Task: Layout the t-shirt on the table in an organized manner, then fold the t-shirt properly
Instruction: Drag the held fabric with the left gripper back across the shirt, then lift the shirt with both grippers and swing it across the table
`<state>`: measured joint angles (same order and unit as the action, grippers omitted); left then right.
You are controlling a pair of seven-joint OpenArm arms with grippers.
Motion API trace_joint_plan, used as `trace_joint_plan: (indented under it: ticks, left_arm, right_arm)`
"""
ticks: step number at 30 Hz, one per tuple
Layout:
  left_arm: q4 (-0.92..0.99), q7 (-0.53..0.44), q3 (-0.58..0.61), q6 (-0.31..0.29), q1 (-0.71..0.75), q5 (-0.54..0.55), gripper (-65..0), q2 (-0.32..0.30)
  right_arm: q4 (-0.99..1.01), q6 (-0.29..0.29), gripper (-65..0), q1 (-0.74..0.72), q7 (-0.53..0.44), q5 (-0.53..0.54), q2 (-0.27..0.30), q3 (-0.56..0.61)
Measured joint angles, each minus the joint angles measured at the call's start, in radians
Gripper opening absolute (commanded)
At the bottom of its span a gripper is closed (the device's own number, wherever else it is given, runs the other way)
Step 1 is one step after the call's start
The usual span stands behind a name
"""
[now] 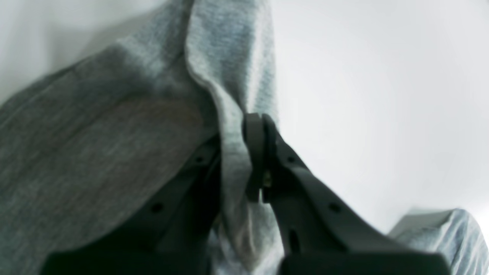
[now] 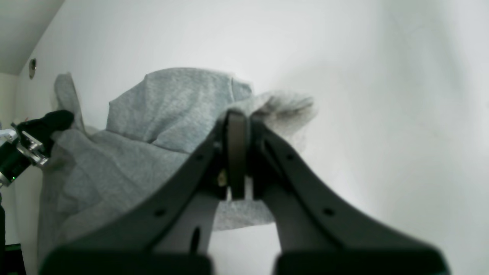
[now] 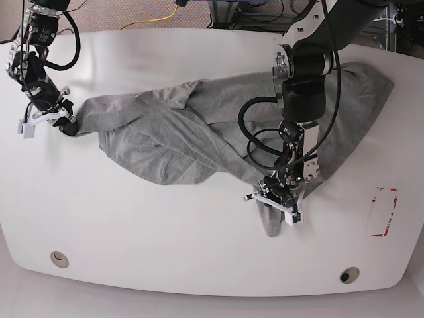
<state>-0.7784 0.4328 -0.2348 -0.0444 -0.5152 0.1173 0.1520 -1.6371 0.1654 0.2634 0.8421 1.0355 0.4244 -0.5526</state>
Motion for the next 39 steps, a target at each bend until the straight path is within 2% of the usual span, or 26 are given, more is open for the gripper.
trace_joint_plan:
  ticks: [5,12,17,24,27,30,34,39]
  left_arm:
    - [-0.124,0.006,-0.001,0.0,0.056,0.0,-65.0,0.002]
    - [-0.31,0.071,-0.002,0.001,0.101,-0.002,-65.0,0.0]
    - [-0.456,0.1,0.0,-0.001,0.118,0.0,-65.0,-0.014]
    - [-0.727,0.198,-0.003,-0.003,0.133,-0.002,-65.0,-0.054]
    - [-0.824,0.22,0.002,-0.003,0.128,-0.002,-65.0,-0.056]
    - [-0.923,0.28,0.01,-0.009,0.103,0.005,-65.0,-0.066]
    - [-0.999,0.3,0.027,-0.011,0.044,-0.006,-65.0,-0.077]
    - [-1.075,0.359,0.036,-0.071,-0.037,-0.029,-65.0,-0.081]
  right_arm:
    - [0.0,0.0,-65.0,0.0,0.0,0.001,0.0,0.0]
    - [0.0,0.0,-65.0,-0.005,0.0,0.0,0.0,-0.003]
    - [0.002,0.004,-65.0,-0.047,0.016,0.0,0.002,-0.056]
    - [0.002,0.008,-65.0,-0.146,0.014,0.004,0.085,-0.077]
    - [0.002,0.012,-65.0,-0.209,0.028,0.008,0.095,-0.072]
    - [0.002,0.011,-65.0,-0.266,0.052,0.011,0.112,-0.066]
    - [0.036,0.017,-65.0,-0.351,0.054,0.011,0.158,-0.017]
    - [0.104,0.015,-65.0,-0.502,0.058,0.008,0.217,0.053]
